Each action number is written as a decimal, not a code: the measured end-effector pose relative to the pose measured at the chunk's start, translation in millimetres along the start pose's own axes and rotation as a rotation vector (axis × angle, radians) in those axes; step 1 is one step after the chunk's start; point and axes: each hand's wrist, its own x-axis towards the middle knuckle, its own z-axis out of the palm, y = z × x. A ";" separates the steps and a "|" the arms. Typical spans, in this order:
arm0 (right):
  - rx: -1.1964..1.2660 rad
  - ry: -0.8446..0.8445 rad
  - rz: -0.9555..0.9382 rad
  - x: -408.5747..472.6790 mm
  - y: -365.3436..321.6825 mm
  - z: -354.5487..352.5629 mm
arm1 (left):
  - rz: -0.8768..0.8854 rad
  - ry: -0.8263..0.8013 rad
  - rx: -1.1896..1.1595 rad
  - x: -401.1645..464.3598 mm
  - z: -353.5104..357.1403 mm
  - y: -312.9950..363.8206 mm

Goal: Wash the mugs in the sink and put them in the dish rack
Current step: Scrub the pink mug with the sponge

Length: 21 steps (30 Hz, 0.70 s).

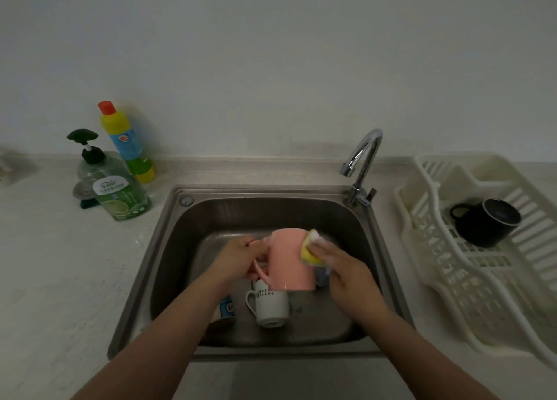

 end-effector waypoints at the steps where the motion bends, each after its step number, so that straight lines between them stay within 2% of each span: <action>1: 0.030 0.041 0.077 4.5 -8.1 -0.2 | -0.009 -0.021 -0.054 0.6 -2.0 -1.9; 6: 0.167 0.004 -0.085 -6.9 -21.2 0.2 | -0.003 -0.091 -0.356 0.1 -16.3 -7.9; 10: 0.207 0.126 0.075 14.3 -27.8 -5.1 | 0.003 -0.148 -0.436 -1.4 -13.8 -6.2; 13: 0.267 0.101 0.027 8.0 -40.9 -8.3 | 0.022 -0.167 -0.508 0.0 -21.9 -6.7; 15: 0.256 0.092 -0.001 1.1 -31.4 -12.9 | 0.027 -0.176 -0.472 -0.6 -24.9 -6.2; 18: 0.227 0.170 0.180 25.3 -24.6 -13.6 | 0.052 -0.124 -0.244 -5.0 -15.1 8.0; 19: 0.175 0.162 0.158 33.6 -28.4 -12.1 | 0.070 -0.099 -0.183 -5.6 -11.0 13.3; 21: 0.003 -0.004 -0.098 29.4 -28.7 -8.4 | 0.094 -0.046 -0.094 -5.8 -8.0 20.0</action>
